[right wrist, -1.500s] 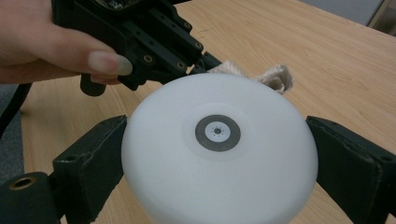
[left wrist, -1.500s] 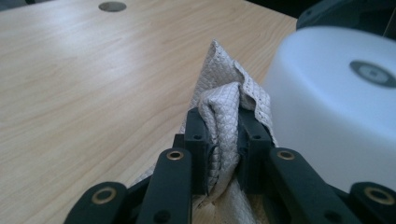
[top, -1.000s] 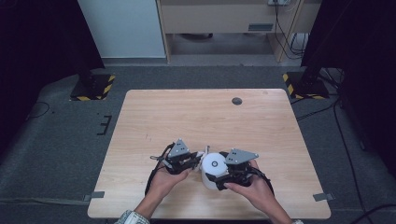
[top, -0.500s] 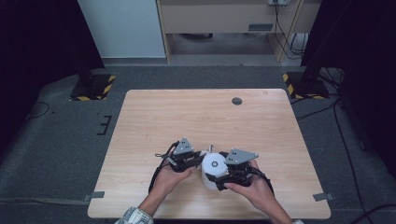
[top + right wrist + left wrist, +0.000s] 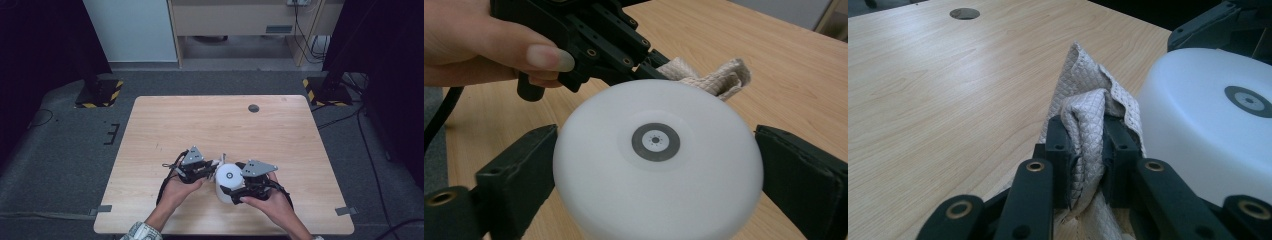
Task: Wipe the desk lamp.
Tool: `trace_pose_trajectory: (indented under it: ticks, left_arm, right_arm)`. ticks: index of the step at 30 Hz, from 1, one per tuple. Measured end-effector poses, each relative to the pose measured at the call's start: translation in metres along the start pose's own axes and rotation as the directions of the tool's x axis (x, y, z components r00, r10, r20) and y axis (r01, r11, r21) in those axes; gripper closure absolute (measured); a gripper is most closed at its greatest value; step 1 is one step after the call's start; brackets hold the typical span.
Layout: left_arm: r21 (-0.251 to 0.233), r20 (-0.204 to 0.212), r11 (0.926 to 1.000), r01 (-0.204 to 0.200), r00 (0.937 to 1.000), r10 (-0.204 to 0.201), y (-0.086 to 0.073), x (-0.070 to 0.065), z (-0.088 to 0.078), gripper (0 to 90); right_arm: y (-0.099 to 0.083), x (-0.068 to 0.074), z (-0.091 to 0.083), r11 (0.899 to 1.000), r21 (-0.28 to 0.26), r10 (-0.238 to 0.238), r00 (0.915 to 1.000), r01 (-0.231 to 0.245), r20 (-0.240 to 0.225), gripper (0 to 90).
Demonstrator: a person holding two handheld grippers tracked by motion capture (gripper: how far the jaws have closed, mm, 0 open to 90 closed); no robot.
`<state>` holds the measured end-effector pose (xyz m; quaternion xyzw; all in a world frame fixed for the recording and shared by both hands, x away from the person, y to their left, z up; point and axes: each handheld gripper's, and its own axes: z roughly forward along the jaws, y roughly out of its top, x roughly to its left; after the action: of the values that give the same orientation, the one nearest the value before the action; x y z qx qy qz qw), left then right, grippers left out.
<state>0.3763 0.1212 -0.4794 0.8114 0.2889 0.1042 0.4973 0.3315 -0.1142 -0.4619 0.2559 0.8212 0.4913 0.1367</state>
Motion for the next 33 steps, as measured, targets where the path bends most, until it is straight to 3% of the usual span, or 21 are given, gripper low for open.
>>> trace_pose_trajectory:
  ticks: [5, 10, 16, 26, 29, 33]
  left_arm:
    - [-0.022, 0.018, 0.9997, 0.006, 0.9998, -0.005, 0.006, 0.000, -0.004, 76.3]
    - [-0.039, 0.034, 0.9992, 0.000, 0.9994, 0.001, 0.017, 0.002, -0.001, 76.3]
    - [-0.010, 0.071, 0.9998, -0.019, 0.9973, 0.019, 0.015, 0.003, 0.011, 76.4]
    - [0.091, 0.063, 0.9952, -0.034, 0.9976, 0.029, -0.006, 0.006, 0.028, 76.5]
    - [0.089, 0.066, 0.9955, -0.034, 0.9974, 0.028, -0.005, 0.006, 0.026, 76.5]
    - [0.040, 0.075, 0.9992, -0.008, 0.9971, 0.005, 0.003, 0.006, 0.018, 76.5]
  right_arm:
    - [-0.003, 0.000, -0.009, 1.000, -0.014, -0.005, 0.9999, 0.005, 0.011, 8.7]
    - [-0.003, 0.002, -0.007, 1.000, -0.001, -0.028, 0.9995, 0.028, 0.015, 9.6]
    - [-0.003, 0.001, -0.008, 0.999, 0.010, -0.033, 0.9994, 0.033, 0.006, 9.7]
    - [-0.002, 0.001, -0.008, 0.999, 0.014, -0.035, 0.9994, 0.035, 0.000, 9.7]
    - [-0.002, 0.001, -0.008, 0.999, 0.014, -0.040, 0.9992, 0.040, 0.001, 9.6]
    - [-0.002, 0.000, -0.007, 0.999, 0.015, -0.041, 0.9991, 0.041, 0.006, 9.6]
